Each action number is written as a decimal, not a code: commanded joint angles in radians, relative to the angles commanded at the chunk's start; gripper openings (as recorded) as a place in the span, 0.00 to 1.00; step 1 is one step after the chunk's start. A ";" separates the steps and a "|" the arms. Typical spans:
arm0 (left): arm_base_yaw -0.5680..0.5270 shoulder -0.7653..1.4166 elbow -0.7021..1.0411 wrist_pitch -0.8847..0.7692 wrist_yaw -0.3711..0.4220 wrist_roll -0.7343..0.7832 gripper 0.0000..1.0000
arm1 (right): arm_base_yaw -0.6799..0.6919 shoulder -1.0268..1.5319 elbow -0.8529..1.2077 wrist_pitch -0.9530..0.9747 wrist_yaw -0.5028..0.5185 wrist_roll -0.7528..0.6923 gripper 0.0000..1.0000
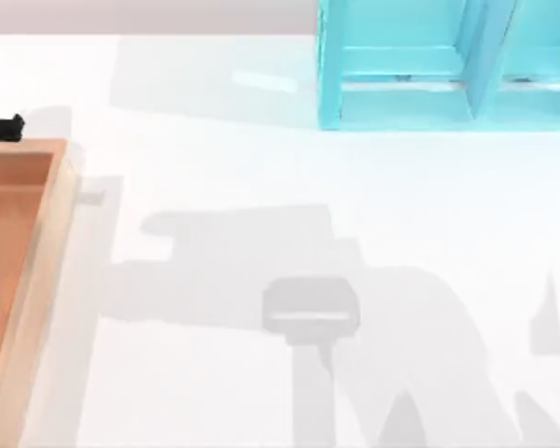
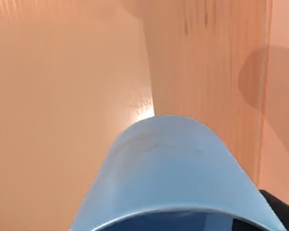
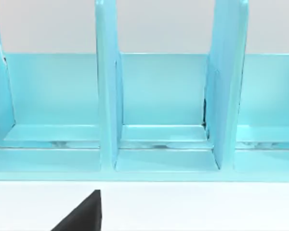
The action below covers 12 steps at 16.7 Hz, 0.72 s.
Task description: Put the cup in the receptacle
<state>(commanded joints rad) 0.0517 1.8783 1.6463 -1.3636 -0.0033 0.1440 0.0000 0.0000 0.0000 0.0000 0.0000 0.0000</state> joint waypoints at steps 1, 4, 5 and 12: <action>0.042 -0.035 -0.020 -0.015 -0.003 0.023 0.00 | 0.000 0.000 0.000 0.000 0.000 0.000 1.00; 0.118 -0.109 -0.051 -0.039 -0.006 0.052 0.00 | 0.000 0.000 0.000 0.000 0.000 0.000 1.00; 0.122 -0.113 -0.052 -0.040 -0.006 0.053 0.00 | 0.000 0.000 0.000 0.000 0.000 0.000 1.00; 0.130 -0.108 -0.117 0.035 -0.007 0.060 0.00 | 0.000 0.000 0.000 0.000 0.000 0.000 1.00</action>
<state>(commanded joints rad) 0.1820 1.7703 1.5298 -1.3284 -0.0101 0.2042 0.0000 0.0000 0.0000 0.0000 0.0000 0.0000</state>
